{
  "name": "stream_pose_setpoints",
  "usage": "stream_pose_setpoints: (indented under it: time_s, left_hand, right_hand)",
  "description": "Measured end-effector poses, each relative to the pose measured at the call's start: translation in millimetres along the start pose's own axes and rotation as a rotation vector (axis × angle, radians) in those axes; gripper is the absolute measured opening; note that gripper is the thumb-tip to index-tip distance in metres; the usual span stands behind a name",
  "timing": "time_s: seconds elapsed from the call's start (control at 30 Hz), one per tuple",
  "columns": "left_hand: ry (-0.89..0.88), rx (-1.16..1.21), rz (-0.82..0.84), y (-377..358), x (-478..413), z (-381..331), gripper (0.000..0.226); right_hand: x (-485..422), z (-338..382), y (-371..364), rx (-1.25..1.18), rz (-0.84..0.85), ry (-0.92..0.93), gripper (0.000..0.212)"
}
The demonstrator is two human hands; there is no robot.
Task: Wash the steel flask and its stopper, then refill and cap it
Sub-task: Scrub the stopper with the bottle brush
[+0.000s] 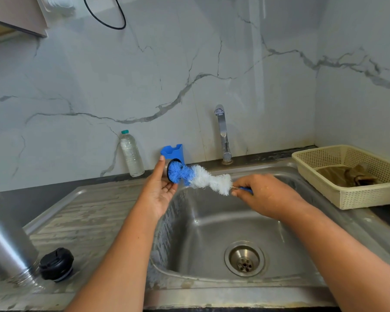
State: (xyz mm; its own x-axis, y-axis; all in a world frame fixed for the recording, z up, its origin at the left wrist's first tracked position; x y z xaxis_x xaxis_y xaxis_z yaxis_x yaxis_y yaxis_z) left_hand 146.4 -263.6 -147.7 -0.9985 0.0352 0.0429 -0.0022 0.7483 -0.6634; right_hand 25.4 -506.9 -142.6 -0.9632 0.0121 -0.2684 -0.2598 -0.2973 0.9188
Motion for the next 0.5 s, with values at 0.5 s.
stream_pose_setpoints:
  time_s: [0.5]
  left_hand:
    - [-0.005, 0.108, 0.109, 2.5, -9.2, -0.7, 0.026]
  right_hand:
    - [-2.6, 4.2, -20.6, -0.044, 0.301, -0.03, 0.03]
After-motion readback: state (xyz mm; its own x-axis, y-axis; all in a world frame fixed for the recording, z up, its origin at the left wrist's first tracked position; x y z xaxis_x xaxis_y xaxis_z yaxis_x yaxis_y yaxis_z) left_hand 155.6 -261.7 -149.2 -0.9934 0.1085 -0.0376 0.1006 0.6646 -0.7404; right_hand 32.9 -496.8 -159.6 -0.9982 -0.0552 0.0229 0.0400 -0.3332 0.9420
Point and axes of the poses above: each hand's wrist, its own x-axis away from the middle knuckle, its own y-axis out of the back of the hand, z = x × y, the point moved 3 cm from there along -x, towards the middle knuckle, and after that the axes turned 11 degrees about x, right-handed, at the moved point
